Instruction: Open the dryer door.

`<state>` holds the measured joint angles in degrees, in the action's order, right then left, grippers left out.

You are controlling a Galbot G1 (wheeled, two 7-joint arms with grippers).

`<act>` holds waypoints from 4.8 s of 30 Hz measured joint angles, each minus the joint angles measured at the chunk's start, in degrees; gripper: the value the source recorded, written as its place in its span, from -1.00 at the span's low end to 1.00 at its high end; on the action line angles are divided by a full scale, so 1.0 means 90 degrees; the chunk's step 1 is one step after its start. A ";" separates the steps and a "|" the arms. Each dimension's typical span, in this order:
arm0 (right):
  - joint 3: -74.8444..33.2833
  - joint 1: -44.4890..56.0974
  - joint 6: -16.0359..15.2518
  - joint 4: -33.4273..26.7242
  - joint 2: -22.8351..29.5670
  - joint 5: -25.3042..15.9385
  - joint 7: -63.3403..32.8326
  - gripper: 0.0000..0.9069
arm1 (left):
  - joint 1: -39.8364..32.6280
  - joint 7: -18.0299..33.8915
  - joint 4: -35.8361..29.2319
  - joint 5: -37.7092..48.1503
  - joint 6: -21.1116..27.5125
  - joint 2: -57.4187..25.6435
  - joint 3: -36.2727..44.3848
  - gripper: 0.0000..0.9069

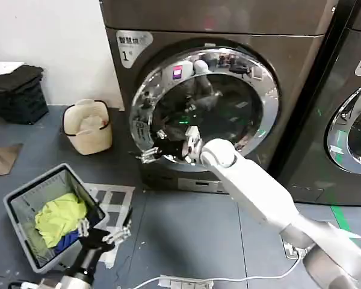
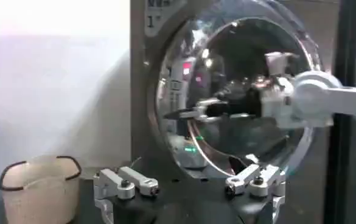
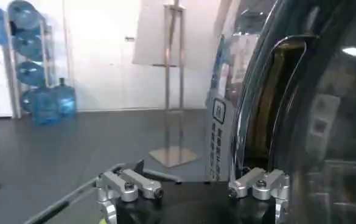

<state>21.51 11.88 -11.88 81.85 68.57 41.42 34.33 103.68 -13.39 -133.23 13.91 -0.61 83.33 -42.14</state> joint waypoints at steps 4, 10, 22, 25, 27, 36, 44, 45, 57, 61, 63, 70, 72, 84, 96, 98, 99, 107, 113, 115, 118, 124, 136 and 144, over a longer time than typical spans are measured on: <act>0.0027 0.0070 -0.0009 0.0318 -0.0173 0.0052 0.0040 1.00 | -0.0224 -0.0073 0.0162 0.0344 0.0123 -0.0150 -0.0352 1.00; 0.0094 0.0120 -0.0030 0.0711 -0.0392 0.0120 0.0152 1.00 | -0.0595 -0.0248 0.0384 0.0845 0.0373 -0.0429 -0.0929 1.00; 0.0177 0.0259 -0.0014 0.1322 -0.0862 0.0184 0.0516 1.00 | -0.1307 -0.0384 0.0835 0.1330 0.0513 -0.1113 -0.1672 1.00; 0.0176 0.0291 0.0007 0.1408 -0.0939 0.0184 0.0565 1.00 | -0.1419 -0.0425 0.0918 0.1394 0.0509 -0.1263 -0.1700 1.00; 0.0172 0.0317 0.0040 0.1458 -0.0994 0.0184 0.0604 1.00 | -0.1479 -0.0461 0.0985 0.1450 0.0495 -0.1352 -0.1706 1.00; 0.0126 0.0430 0.0272 0.1679 -0.1288 0.0184 0.0922 1.00 | -0.1808 -0.0839 0.1322 0.1568 0.0359 -0.1806 -0.1559 1.00; 0.0017 0.0608 0.0515 0.1858 -0.1610 0.0184 0.1350 1.00 | -0.2279 -0.1016 0.1707 0.1660 0.0455 -0.2231 -0.1198 1.00; -0.0003 0.0629 0.0549 0.1877 -0.1647 0.0183 0.1412 1.00 | -0.2363 -0.1007 0.1758 0.1678 0.0476 -0.2279 -0.1141 1.00; -0.0253 0.0865 0.0804 0.2061 -0.2021 0.0183 0.2151 1.00 | -0.3165 -0.1064 0.2226 0.1705 0.0545 -0.2627 -0.0610 1.00; -0.0375 0.0961 0.0862 0.2142 -0.2151 0.0188 0.2386 1.00 | -0.3381 -0.1161 0.2343 0.1725 0.0522 -0.2726 -0.0421 1.00; -0.0449 0.1018 0.0901 0.2180 -0.2225 0.0203 0.2497 1.00 | -0.3478 -0.1178 0.2405 0.1755 0.0510 -0.2775 -0.0339 1.00; -0.0810 0.1277 0.1091 0.2322 -0.2498 0.0224 0.2947 1.00 | -0.3894 -0.1280 0.2666 0.1886 0.0524 -0.2976 -0.0002 1.00; -0.0916 0.1357 0.1116 0.2356 -0.2587 0.0228 0.3040 1.00 | -0.4008 -0.1371 0.2722 0.1855 0.0506 -0.3037 0.0127 1.00; -0.1622 0.1850 0.1307 0.2457 -0.3027 0.0230 0.3602 1.00 | -0.4575 -0.1848 0.2892 0.1643 0.0434 -0.3437 0.1004 1.00; -0.2569 0.2642 0.1388 0.2582 -0.3289 0.0179 0.4537 1.00 | -0.4927 -0.2222 0.2893 0.1396 0.0211 -0.3826 0.1882 1.00; -0.2803 0.2854 0.1432 0.2617 -0.3368 0.0180 0.4695 1.00 | -0.4980 -0.2249 0.2872 0.1382 0.0203 -0.3874 0.2056 1.00; -0.2935 0.2978 0.1463 0.2641 -0.3420 0.0181 0.4780 1.00 | -0.5018 -0.2252 0.2867 0.1379 0.0203 -0.3890 0.2137 1.00; -0.4213 0.4055 0.1787 0.2553 -0.3852 0.0198 0.4994 1.00 | -0.5294 -0.2283 0.2848 0.1332 0.0188 -0.3854 0.2662 1.00; -0.5030 0.4686 0.2011 0.2334 -0.4278 0.0265 0.5067 1.00 | -0.5446 -0.2286 0.2895 0.1307 0.0174 -0.3772 0.2955 1.00; -0.5309 0.4950 0.2048 0.2251 -0.4435 0.0274 0.5070 1.00 | -0.5473 -0.2294 0.2899 0.1299 0.0162 -0.3771 0.3038 1.00; -0.5816 0.5473 0.2126 0.2153 -0.4561 0.0267 0.5052 1.00 | -0.5518 -0.2304 0.2916 0.1290 0.0143 -0.3751 0.3173 1.00; -0.7460 0.7108 0.2353 0.2053 -0.4457 0.0266 0.4899 1.00 | -0.5693 -0.2300 0.3027 0.1264 0.0127 -0.3601 0.3484 1.00; -1.0720 1.0054 0.3227 0.1734 -0.3284 0.0620 0.3730 1.00 | -0.6105 -0.2263 0.3272 0.1155 0.0092 -0.3130 0.4153 1.00; -1.2273 1.1084 0.3709 0.1083 -0.2421 0.0536 0.2518 1.00 | -0.6381 -0.2195 0.3418 0.1048 0.0051 -0.2803 0.4577 1.00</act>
<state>-88.95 111.64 21.51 91.60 46.78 46.25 56.99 46.25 -33.14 -102.46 23.33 -0.15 58.11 -0.94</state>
